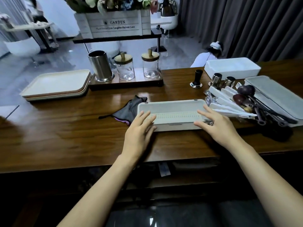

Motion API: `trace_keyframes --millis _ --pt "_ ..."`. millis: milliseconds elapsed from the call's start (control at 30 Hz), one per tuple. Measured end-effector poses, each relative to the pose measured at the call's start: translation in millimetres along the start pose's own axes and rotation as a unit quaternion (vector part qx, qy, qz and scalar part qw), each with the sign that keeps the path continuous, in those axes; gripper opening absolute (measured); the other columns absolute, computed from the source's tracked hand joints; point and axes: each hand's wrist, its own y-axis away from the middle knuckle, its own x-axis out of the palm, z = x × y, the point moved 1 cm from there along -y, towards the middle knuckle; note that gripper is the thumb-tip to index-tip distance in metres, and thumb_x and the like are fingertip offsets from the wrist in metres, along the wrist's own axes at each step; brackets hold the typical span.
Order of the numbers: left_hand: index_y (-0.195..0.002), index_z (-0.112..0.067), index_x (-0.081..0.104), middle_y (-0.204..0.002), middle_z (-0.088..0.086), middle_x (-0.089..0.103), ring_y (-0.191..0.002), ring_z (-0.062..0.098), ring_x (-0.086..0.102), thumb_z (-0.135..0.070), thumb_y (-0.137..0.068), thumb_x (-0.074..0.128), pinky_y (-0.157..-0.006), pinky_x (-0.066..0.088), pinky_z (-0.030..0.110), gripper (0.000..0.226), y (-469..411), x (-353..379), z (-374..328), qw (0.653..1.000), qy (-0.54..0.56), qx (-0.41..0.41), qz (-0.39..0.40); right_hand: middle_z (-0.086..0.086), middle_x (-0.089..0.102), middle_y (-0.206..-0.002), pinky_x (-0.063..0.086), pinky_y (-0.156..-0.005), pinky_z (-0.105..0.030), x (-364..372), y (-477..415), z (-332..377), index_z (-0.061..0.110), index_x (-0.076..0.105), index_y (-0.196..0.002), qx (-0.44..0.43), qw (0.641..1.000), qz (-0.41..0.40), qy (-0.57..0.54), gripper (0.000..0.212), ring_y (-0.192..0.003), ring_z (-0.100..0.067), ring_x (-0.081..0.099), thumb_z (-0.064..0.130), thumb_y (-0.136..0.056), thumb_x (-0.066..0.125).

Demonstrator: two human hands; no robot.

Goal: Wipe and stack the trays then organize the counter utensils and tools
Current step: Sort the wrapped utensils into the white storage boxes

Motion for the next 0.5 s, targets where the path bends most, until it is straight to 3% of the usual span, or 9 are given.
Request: trace_keyframes --millis 167,300,500 --pt "-0.138 -0.021 0.064 -0.157 0.0 0.045 -0.151 0.018 0.031 -0.037 -0.092 0.072 -0.117 0.028 0.027 0.049 -2 -6 5 0.997 0.039 -0.072 0.005 0.012 0.029 -0.161 0.026 -0.117 -0.044 -1 2 -6 0.035 0.052 -0.145 -0.021 1.0 0.006 0.02 0.057 -0.147 -0.024 0.032 0.046 -0.091 0.068" --pt "-0.144 -0.027 0.058 -0.163 -0.005 0.034 -0.151 0.013 0.029 -0.056 -0.087 0.065 -0.118 0.03 0.031 0.064 -5 -14 5 0.987 0.074 -0.14 0.028 0.009 0.032 -0.161 0.021 -0.12 -0.042 0 -5 -7 0.034 0.055 -0.142 -0.04 0.999 0.013 -0.003 0.054 -0.152 -0.015 0.021 0.045 -0.091 0.068" --pt "-0.153 -0.037 0.042 -0.166 -0.009 0.027 -0.151 0.011 0.028 -0.059 -0.086 0.064 -0.116 0.034 0.035 0.074 -13 -19 2 0.984 0.062 -0.161 0.037 0.007 0.045 -0.153 0.025 -0.122 -0.044 -5 -17 -9 0.034 0.064 -0.133 -0.067 0.997 0.003 -0.041 0.049 -0.152 -0.012 0.018 0.048 -0.086 0.072"
